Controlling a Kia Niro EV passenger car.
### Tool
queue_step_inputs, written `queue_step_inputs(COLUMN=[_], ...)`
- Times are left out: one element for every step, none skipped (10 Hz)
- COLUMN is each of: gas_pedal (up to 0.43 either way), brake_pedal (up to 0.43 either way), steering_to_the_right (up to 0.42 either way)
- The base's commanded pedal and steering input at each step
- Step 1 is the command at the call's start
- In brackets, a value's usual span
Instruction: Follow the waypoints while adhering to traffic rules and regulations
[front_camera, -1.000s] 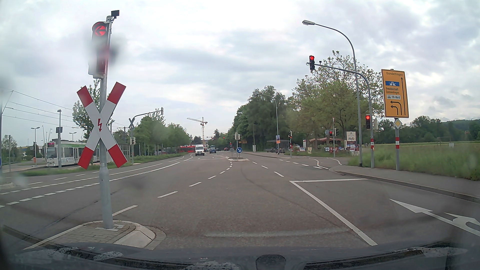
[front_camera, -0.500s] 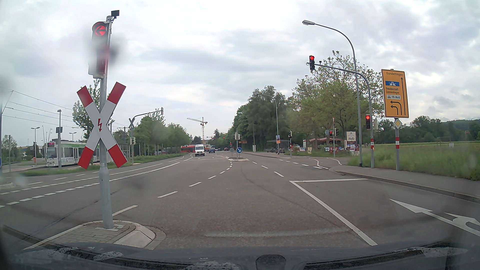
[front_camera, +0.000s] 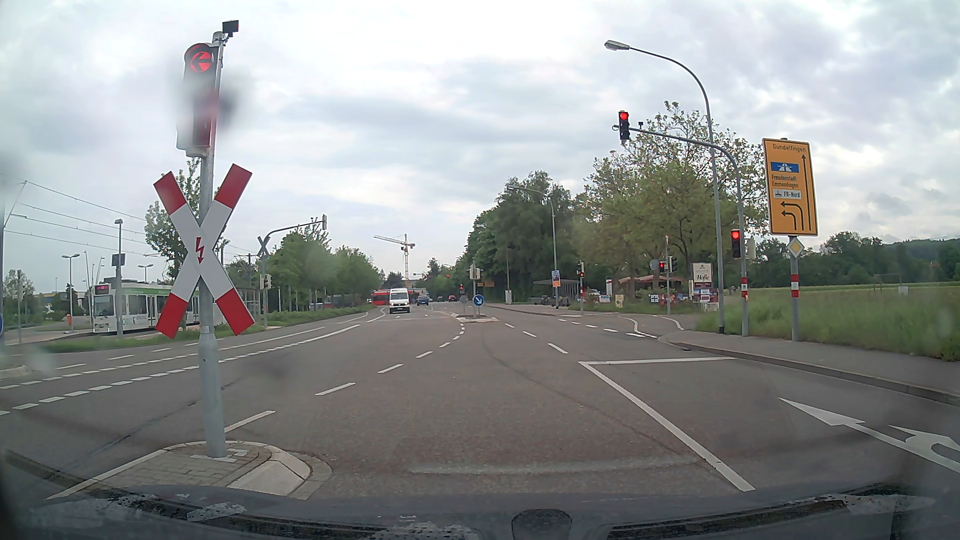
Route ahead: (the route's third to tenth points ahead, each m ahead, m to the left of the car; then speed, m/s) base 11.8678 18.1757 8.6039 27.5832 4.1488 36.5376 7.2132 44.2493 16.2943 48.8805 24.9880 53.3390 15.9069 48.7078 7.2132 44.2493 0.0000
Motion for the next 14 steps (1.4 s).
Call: queue_step_inputs(gas_pedal=[0.0,0.0,0.0,0.0,0.0,0.0,0.0,0.0,0.0,0.0,0.0,0.0,0.0,0.0], brake_pedal=[0.201,0.201,0.201,0.201,0.201,0.201,0.201,0.201,0.201,0.201,0.201,0.201,0.201,0.201], steering_to_the_right=[0.009,0.009,0.009,0.01,0.009,0.01,0.01,0.01,0.009,0.009,0.009,0.01,0.009,0.009])
